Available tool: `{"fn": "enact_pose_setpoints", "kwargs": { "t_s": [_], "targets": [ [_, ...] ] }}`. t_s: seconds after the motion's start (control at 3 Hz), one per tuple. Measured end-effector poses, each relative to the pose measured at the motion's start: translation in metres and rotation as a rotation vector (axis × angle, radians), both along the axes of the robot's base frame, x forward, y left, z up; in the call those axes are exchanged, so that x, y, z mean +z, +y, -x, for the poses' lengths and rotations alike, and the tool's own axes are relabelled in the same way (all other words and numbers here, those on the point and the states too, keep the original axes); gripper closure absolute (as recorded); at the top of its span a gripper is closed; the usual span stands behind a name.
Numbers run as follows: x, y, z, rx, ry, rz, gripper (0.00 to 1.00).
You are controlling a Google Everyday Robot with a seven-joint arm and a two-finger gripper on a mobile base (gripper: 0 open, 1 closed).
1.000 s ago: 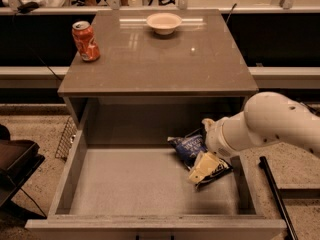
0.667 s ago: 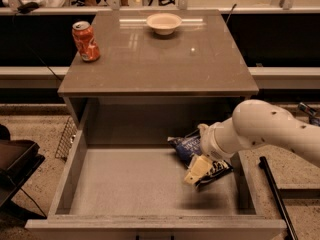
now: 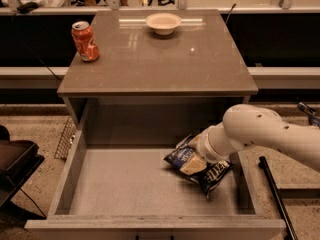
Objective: Pick blue chip bag from top drawer and place on counter
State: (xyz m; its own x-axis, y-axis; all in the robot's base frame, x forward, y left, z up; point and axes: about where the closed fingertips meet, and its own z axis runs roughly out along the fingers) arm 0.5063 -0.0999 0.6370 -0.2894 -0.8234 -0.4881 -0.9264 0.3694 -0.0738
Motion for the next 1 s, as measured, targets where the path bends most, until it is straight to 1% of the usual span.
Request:
{"fn": "enact_pose_setpoints", "kwargs": {
  "t_s": [0.33,0.67,1.0],
  "targets": [
    [-0.0002,0.0006,0.0004,0.002,0.0,0.0,0.62],
    [-0.0005,0.0019,0.001,0.005,0.001,0.001,0.94],
    [-0.0006,0.0023,0.0012,0.006,0.002,0.001,1.0]
  ]
}}
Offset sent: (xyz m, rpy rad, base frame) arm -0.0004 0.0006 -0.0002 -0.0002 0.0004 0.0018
